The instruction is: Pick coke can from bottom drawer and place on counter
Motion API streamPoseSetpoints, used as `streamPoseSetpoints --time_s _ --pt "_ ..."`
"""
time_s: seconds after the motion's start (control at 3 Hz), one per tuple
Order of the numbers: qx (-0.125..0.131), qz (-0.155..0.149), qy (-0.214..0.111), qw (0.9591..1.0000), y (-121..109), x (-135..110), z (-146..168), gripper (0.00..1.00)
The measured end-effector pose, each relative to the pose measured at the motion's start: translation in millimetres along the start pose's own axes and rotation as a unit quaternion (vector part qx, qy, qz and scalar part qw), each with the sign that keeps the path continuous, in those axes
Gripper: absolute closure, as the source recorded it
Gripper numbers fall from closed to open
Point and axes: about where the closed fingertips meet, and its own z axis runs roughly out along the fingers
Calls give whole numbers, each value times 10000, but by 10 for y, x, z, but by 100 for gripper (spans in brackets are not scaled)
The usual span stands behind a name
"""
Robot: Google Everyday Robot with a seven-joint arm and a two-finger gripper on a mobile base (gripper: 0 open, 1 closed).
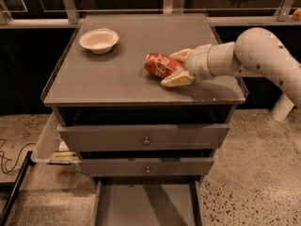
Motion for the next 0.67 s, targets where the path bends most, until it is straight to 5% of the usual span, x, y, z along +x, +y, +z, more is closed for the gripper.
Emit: streamPoseSetpoints --time_s 0.33,0.67 --pt "0 0 0 10000 0 0 0 0" --pt "0 0 0 10000 0 0 0 0"
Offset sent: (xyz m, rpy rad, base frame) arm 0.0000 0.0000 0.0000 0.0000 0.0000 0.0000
